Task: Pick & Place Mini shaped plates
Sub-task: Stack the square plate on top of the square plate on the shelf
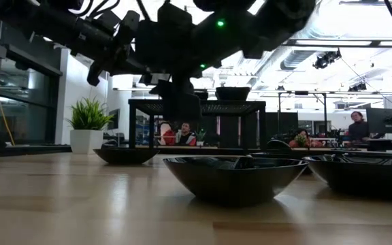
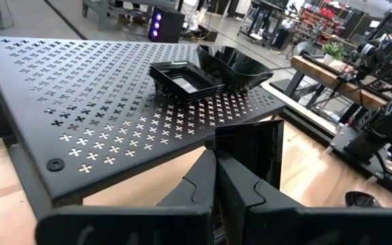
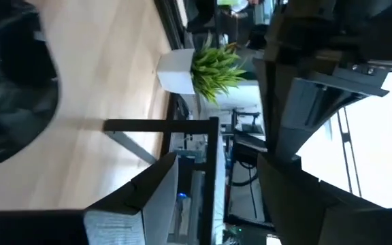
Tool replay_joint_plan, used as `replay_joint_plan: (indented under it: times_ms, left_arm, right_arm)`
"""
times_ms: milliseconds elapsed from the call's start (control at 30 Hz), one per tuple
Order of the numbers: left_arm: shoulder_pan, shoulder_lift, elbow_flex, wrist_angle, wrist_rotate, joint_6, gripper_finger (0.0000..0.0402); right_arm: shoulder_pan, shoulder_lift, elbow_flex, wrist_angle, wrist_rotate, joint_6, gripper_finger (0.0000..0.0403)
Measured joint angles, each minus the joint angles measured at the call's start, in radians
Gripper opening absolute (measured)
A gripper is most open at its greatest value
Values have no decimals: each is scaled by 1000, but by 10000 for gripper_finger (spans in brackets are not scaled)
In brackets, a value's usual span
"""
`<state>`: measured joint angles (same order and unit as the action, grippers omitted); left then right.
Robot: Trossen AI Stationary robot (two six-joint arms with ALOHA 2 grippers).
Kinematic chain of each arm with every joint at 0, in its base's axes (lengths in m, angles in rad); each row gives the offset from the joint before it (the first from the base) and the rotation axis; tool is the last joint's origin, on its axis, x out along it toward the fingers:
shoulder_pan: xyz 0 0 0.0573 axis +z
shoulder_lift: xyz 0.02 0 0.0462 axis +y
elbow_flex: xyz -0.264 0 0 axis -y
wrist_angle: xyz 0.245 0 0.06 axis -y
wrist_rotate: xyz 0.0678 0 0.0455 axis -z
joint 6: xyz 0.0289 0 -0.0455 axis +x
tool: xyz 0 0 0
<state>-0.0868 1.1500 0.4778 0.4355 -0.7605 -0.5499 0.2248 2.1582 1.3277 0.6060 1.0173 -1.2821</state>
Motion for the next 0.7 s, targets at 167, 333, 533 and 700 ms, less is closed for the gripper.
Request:
replay_joint_plan:
  times_ms: [167,333,533,700]
  left_arm:
    - [0,0,0,7,-2,0,1]
    - [0,0,0,3,-4,0,1]
    - [0,0,0,1,-6,1,1]
    - [0,0,0,-8,-9,1,1]
  right_arm:
    - [-24,4,16,-1,38,23,197]
    - [-46,5,15,-17,68,25,193]
    - [-50,5,15,-22,49,24,160]
    - [-50,5,15,-22,51,24,124]
